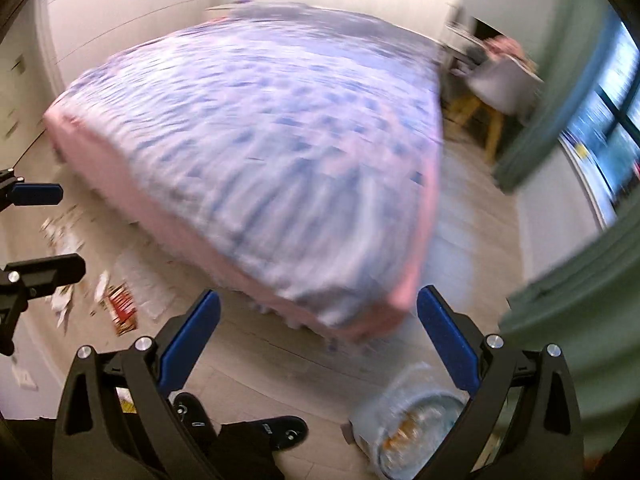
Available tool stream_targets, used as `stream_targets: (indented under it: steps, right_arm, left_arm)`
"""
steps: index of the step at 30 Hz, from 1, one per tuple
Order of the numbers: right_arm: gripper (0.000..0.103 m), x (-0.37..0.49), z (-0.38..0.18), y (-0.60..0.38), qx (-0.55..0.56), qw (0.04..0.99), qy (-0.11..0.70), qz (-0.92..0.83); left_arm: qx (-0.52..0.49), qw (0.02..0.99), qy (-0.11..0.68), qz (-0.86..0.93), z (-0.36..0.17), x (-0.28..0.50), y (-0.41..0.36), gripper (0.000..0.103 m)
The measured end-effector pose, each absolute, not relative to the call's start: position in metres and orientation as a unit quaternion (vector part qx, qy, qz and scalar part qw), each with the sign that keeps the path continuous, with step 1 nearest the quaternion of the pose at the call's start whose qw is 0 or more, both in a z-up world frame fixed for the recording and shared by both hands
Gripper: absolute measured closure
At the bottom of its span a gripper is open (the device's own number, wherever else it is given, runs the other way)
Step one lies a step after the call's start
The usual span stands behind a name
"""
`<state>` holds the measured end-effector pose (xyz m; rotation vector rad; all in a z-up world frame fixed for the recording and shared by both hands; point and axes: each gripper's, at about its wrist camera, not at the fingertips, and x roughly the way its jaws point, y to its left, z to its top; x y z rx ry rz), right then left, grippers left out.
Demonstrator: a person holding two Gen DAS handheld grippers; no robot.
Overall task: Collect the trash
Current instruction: 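Turn both open tools toward the trash along the bed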
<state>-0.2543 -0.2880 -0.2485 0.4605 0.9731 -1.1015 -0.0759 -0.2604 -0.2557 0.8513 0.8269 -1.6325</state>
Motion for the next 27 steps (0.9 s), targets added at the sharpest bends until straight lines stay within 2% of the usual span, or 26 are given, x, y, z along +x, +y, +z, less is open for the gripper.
stream_targets:
  steps: [13, 27]
  right_arm:
    - [0.007, -0.057, -0.226, -0.266, 0.108, 0.812, 0.468, -0.333]
    - [0.007, 0.071, -0.234, -0.246, 0.031, 0.863, 0.484, -0.144]
  left_arm:
    - [0.255, 0.697, 0.409, -0.53, -0.249, 0.112, -0.162, 0.006]
    - [0.177, 0.796, 0.465, -0.346, -0.253, 0.199, -0.065, 0.006]
